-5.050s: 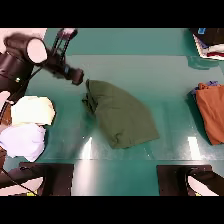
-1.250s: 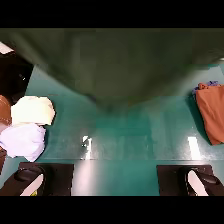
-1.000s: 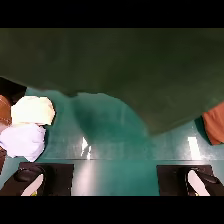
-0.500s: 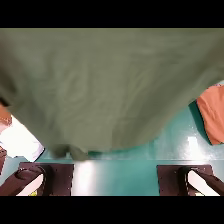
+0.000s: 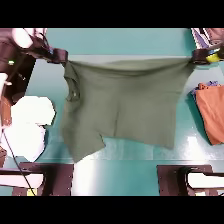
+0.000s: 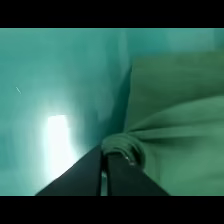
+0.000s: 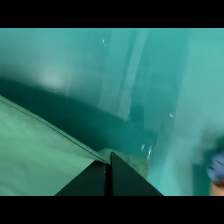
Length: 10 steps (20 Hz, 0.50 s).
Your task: Fold the shirts.
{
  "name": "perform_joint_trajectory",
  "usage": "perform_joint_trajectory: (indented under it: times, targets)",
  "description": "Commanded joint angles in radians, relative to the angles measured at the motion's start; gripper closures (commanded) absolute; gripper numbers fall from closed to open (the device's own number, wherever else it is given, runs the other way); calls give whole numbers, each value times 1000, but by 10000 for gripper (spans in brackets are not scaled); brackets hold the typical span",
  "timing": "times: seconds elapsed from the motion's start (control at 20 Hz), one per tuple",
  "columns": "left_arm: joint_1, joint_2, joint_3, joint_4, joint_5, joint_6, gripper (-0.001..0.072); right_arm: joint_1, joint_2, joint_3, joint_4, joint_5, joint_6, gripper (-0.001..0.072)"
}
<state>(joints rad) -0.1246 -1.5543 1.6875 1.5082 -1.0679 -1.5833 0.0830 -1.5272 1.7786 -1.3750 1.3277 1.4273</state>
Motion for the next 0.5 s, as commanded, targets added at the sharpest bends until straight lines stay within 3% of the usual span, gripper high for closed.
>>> perform_joint_trajectory:
  times: [0.0,0.05,0.1,0.15,0.3,0.45]
  targets:
    - [32,-95,-9,-6,25,-14,269,19,-136,22,7,-28,13,690]
    - [45,-91,0,-11,12,-14,218,9,-153,40,37,-17,12,564]
    - [64,-88,16,-21,-22,-14,219,-2,-164,62,85,-9,12,327]
    - [85,-85,39,-28,-80,-12,219,-16,-166,79,148,6,12,294]
    - [151,-31,54,-64,-299,54,219,-77,-121,52,315,100,-28,297]
    - [185,108,-134,-101,-312,91,218,-114,-5,-119,372,135,-70,297]
